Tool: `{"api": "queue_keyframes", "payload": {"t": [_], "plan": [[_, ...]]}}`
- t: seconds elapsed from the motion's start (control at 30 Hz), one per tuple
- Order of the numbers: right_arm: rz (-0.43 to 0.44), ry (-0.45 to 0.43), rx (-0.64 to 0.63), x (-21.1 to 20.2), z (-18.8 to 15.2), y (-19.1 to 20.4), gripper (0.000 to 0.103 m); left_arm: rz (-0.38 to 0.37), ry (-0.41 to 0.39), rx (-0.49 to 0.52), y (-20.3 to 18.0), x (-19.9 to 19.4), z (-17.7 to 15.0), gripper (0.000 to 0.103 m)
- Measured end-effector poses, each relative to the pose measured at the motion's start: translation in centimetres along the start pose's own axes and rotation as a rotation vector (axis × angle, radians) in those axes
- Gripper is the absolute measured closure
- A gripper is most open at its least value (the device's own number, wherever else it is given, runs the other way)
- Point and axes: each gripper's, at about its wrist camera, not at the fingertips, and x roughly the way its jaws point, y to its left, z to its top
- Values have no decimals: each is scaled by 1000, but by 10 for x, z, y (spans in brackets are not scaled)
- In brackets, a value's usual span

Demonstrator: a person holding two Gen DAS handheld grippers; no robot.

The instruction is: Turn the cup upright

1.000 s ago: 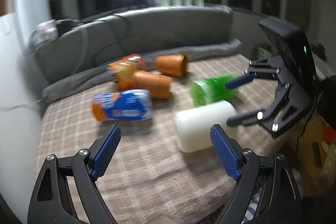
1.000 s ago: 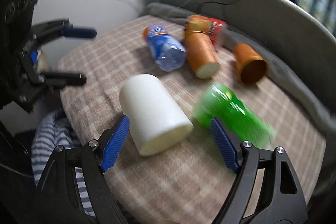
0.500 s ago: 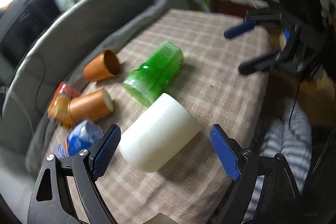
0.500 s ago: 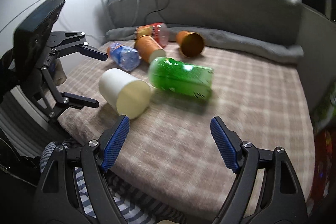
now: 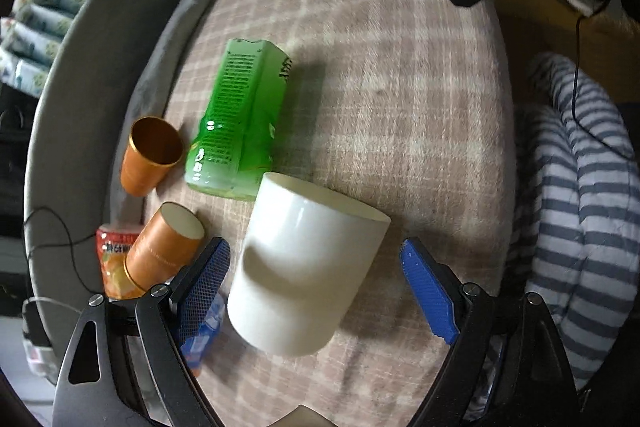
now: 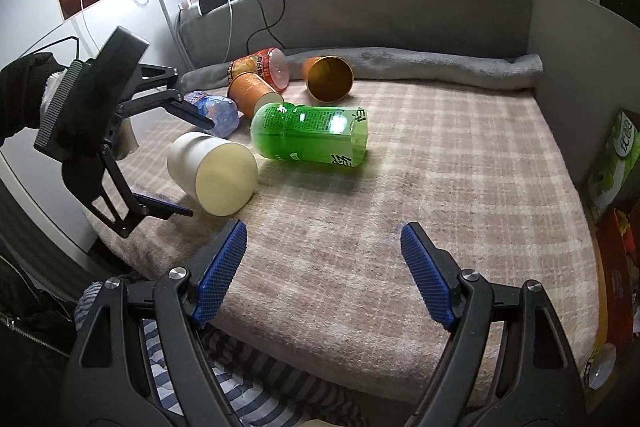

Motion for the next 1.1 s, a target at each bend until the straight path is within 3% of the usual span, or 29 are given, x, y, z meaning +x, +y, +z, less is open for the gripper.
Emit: {"api": "queue_keyframes", "payload": {"t": [0.2,0.63,0.73,1.1], "plan": [[7,-2,15,0,-2,-3,21,5,42,14,2,18,4,16],[13,11,27,4,-1,-3,21,-20,13,-19,9,22,5,20],[12,11,27,4,-1,-3,21,-55,12,-23,14,22,5,20],[-1,18,10,7,1,4,21,-84,-84,-190,33,8,0,21]]}}
